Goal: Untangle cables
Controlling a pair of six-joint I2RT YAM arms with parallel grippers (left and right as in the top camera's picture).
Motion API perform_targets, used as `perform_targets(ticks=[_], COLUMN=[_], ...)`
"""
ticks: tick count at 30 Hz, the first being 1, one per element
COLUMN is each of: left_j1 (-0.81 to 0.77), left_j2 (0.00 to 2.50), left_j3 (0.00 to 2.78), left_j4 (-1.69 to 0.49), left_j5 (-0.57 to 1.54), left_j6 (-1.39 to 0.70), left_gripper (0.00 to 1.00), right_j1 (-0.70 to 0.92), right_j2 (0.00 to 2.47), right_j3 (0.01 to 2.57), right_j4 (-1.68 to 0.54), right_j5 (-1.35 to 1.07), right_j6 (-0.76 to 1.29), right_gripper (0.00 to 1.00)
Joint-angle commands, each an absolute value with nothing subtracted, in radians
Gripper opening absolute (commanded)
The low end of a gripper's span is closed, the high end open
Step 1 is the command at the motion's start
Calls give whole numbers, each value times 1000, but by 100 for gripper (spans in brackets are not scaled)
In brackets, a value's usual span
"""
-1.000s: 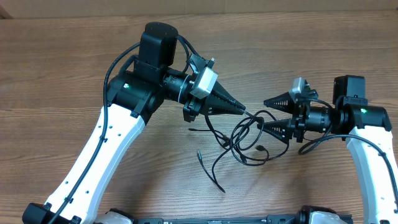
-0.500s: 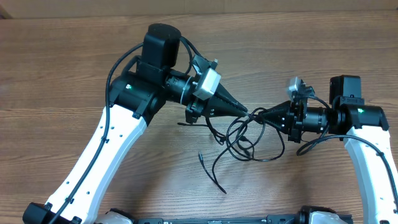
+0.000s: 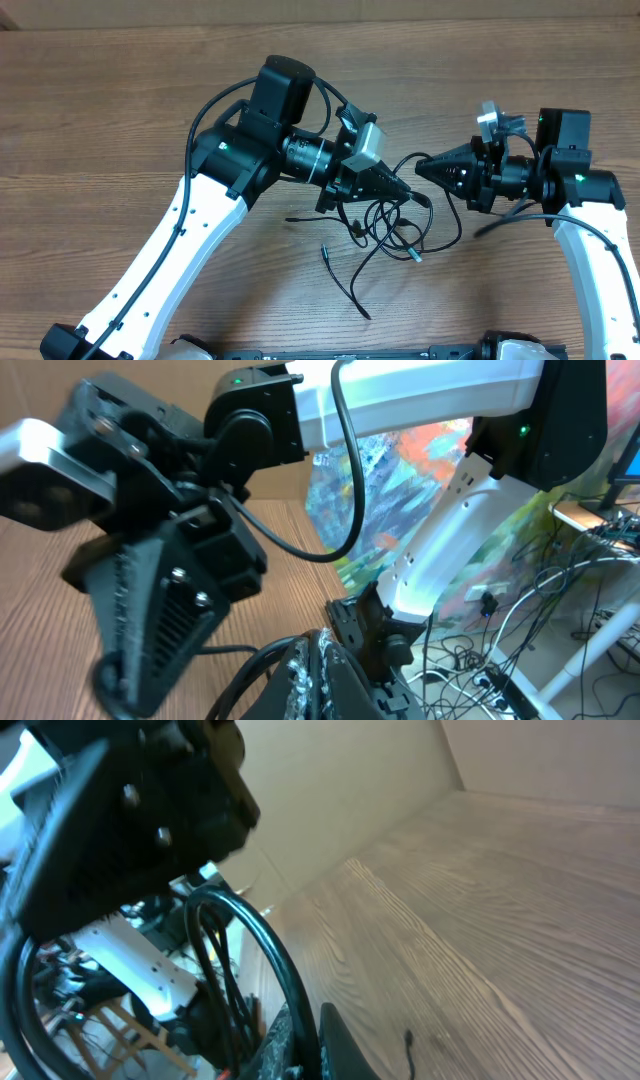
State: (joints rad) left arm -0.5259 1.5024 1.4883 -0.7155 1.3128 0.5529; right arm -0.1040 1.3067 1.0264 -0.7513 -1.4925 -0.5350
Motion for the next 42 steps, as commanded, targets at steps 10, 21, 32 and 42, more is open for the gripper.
perform_targets(ticks=[10,21,32,42], left_j1=[-645,-655,-655,-641], left_j2=[1485,1485,1485,1485], left_j3=[1509,1509,1509,1509], left_j4=[-737,-776,-774,-762], left_j5=[1301,1298,1355,1356], left_j6=[546,546,546,535], left_gripper=[4,4,4,4], right_j1=[-101,-102,-102,-102], right_j2=[1308,1308,1314,1340], right_j3=[1035,1035,1034,1034], right_j4=[-406,-476,-651,-741], right_j5=[-1161,-647,-222,-131], right_j6=[184,402,423,423], right_gripper=[4,4,4,35])
